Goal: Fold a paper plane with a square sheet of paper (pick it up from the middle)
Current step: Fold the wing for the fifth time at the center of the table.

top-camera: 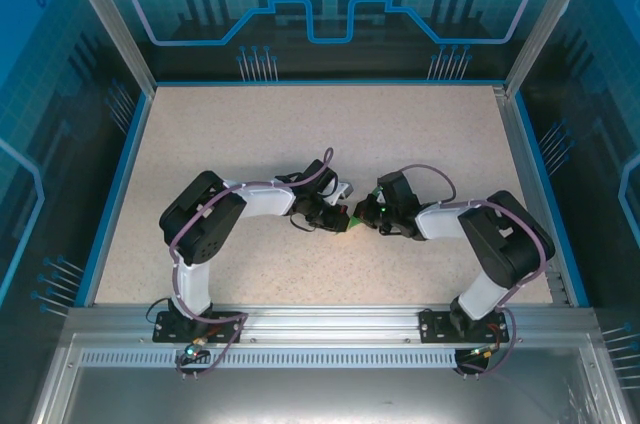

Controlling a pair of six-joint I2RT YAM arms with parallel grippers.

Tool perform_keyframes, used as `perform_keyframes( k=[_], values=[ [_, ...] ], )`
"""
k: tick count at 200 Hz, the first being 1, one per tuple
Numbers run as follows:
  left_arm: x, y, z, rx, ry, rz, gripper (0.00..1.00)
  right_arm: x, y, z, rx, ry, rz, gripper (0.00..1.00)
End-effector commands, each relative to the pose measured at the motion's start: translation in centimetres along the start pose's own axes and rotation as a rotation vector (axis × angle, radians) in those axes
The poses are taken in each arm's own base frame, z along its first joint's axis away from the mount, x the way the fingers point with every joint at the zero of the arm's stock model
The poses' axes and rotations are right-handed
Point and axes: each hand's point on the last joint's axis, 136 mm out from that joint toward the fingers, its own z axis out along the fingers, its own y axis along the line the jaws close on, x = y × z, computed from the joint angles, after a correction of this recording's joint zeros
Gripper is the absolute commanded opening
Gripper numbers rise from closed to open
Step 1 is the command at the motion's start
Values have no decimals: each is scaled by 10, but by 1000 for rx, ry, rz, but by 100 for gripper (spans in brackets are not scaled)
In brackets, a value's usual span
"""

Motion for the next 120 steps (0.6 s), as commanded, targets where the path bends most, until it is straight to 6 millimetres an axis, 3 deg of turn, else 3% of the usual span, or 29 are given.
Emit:
perform_keyframes(
  k=[1,44,120],
  values=[
    [35,47,17,-148,95,-53,0,-8,-15,1,55,-19,-20,1],
    [37,49,17,-153,103,-54,0,-16,-34,1,96,5,-24,1],
    [43,57,14,-197,119,-51,0,-42,-48,-1,67,-10,19,2]
  ],
)
